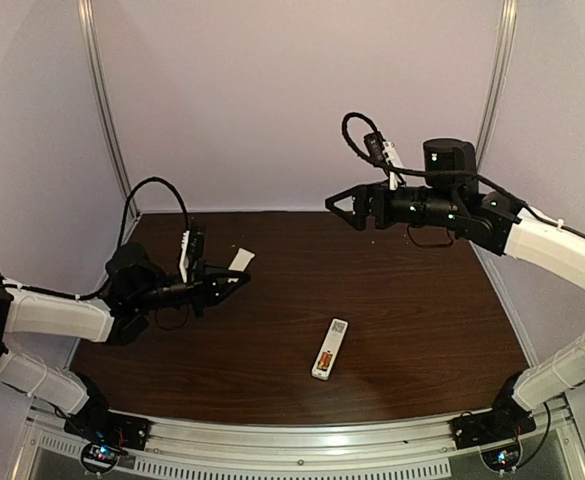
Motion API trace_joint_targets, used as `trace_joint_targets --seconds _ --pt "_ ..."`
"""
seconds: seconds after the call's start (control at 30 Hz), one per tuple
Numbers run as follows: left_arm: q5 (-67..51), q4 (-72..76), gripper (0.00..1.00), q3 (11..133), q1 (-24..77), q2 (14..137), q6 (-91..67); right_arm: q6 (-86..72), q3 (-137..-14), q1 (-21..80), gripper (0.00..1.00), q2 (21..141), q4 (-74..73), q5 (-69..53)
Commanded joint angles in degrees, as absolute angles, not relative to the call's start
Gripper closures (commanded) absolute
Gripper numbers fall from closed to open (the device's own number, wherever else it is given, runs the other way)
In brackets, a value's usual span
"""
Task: Load the batteries into the remote control
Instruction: Pass from the left arm to the right
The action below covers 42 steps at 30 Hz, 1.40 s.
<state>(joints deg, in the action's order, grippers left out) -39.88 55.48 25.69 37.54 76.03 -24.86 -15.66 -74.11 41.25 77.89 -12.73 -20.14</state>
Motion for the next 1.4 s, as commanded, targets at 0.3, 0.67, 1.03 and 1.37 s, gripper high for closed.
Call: trace_joint_targets --seconds 0.3,0.67,1.03,1.37 --pt "-49.1 60.2 1.0 35.1 45.3 72.0 -24.0 -6.6 -66.4 55.2 0.46 76.2 10.6 -31.6" --pt "-47.8 56.7 1.0 36.8 49.6 69.8 -21.1 5.1 -70.8 64.7 0.6 79.4 6.3 -26.9" --pt "-47.4 56.8 1.0 36.7 50.0 70.0 -20.8 6.5 -74.4 66.5 0.83 82.4 4.5 -26.6" --pt "-34.4 45.2 0.12 35.3 50.0 64.8 -16.5 8.3 -73.7 66.5 1.0 80.6 2.3 -19.2"
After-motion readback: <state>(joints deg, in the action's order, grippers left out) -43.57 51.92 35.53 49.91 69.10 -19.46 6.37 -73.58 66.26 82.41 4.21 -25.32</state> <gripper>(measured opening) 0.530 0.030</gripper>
